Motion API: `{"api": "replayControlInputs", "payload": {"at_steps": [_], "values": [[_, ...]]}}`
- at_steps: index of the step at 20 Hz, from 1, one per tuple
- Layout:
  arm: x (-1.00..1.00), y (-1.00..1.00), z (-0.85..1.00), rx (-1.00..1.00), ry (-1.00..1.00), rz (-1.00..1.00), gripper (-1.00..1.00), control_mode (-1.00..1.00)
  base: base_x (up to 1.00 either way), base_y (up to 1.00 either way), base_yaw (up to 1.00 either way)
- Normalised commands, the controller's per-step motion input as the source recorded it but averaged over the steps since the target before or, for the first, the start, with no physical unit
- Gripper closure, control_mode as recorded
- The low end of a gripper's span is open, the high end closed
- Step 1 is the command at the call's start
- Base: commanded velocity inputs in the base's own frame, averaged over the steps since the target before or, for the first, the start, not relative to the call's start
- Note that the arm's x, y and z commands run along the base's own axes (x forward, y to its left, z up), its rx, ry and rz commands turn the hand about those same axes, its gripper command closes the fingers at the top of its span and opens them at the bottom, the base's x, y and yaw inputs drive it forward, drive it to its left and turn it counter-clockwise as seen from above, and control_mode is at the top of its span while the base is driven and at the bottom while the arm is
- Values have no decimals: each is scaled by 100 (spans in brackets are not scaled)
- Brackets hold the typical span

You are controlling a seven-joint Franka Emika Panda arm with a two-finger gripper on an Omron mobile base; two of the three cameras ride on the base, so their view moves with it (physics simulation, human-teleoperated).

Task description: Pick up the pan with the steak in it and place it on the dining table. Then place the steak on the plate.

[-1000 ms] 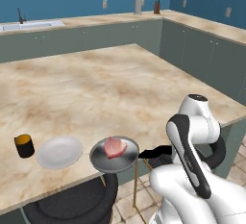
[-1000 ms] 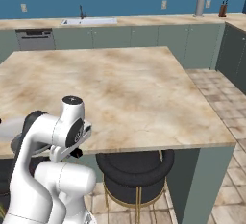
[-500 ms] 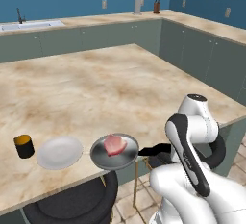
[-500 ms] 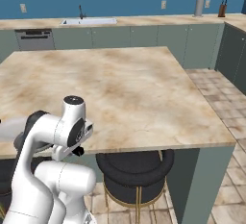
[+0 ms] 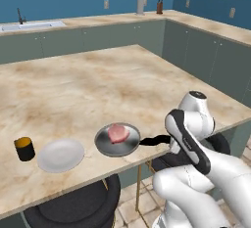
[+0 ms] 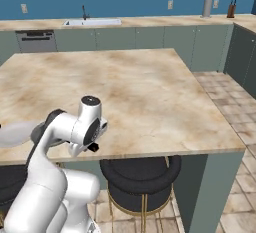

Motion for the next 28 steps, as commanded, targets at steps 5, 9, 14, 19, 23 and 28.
{"api": "replayControlInputs", "payload": {"at_steps": [5, 9, 14, 19, 23, 28], "values": [[76, 0, 0, 0, 1, -5, 100, -100, 0, 0, 0], [74, 0, -9, 0, 1, -5, 100, -100, 0, 0, 0], [13, 1, -2, 0, 1, -1, 100, -100, 0, 0, 0], [9, 2, -25, 0, 1, 0, 100, -100, 0, 0, 0], [11, 5, -33, 0, 0, 0, 100, -100, 0, 0, 0], [23, 7, -31, 0, -1, 0, 100, -100, 0, 0, 0]]}}
